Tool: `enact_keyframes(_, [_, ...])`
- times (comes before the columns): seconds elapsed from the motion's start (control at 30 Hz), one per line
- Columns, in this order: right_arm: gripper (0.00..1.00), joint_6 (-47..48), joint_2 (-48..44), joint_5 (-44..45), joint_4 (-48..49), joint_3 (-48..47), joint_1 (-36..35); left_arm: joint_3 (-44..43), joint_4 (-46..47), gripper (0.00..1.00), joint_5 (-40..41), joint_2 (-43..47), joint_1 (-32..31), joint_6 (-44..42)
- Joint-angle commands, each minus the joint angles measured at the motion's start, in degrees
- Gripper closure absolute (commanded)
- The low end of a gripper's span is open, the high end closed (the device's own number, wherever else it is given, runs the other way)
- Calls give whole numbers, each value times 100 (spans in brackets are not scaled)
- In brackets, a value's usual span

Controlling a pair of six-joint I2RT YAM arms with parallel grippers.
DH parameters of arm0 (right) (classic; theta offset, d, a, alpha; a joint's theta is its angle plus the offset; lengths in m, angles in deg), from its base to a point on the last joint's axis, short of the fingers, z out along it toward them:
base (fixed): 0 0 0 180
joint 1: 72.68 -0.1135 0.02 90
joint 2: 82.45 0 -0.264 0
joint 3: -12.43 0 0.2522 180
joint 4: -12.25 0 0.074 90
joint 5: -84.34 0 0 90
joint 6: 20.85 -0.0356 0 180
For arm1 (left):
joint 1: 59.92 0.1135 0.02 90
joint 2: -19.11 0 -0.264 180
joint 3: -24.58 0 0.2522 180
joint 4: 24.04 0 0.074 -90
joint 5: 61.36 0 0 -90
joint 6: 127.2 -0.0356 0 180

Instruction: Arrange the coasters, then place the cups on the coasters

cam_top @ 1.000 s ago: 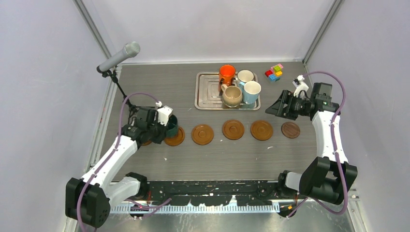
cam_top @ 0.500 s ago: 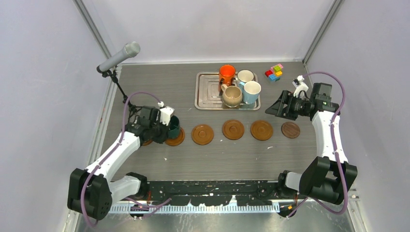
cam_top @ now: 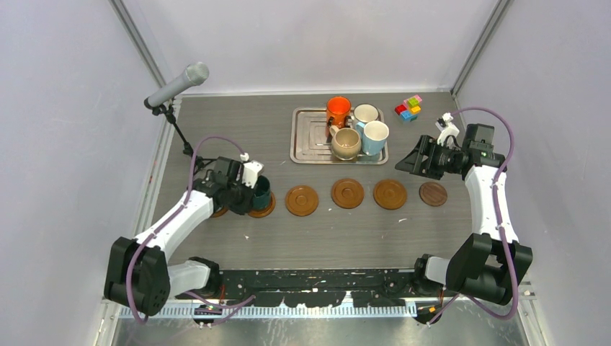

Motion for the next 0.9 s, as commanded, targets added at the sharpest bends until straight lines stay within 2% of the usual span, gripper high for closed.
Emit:
enact_keyframes(0.0, [28, 54, -29, -22, 81, -9, -8, -389, 185, 80, -163, -45, -66, -159])
enact_keyframes(0.13, [28, 63, -25, -26, 72, -17, -16, -486, 33, 66, -111, -47, -68, -234])
enact_keyframes(0.4, [28, 81, -52, -29, 56, -9, -16, -907, -734, 48, 18, -51, -76, -808])
enact_keyframes(0.53, [28, 90, -46, -37, 63, 5, -11, -1066, -1141, 31, 20, 188, -77, -1041])
enact_keyframes(0.67, [28, 90, -51, -34, 79, 9, -14, -1769, -1814, 8, -324, 197, -77, -1345])
enact_keyframes(0.73, [28, 83, -51, -26, 102, 9, -15, -2179, -2035, 1, -563, 103, -77, -1514])
enact_keyframes(0.87, [28, 63, -51, -34, 124, 0, -11, -3041, -2250, 0, -1238, -405, -89, -1853])
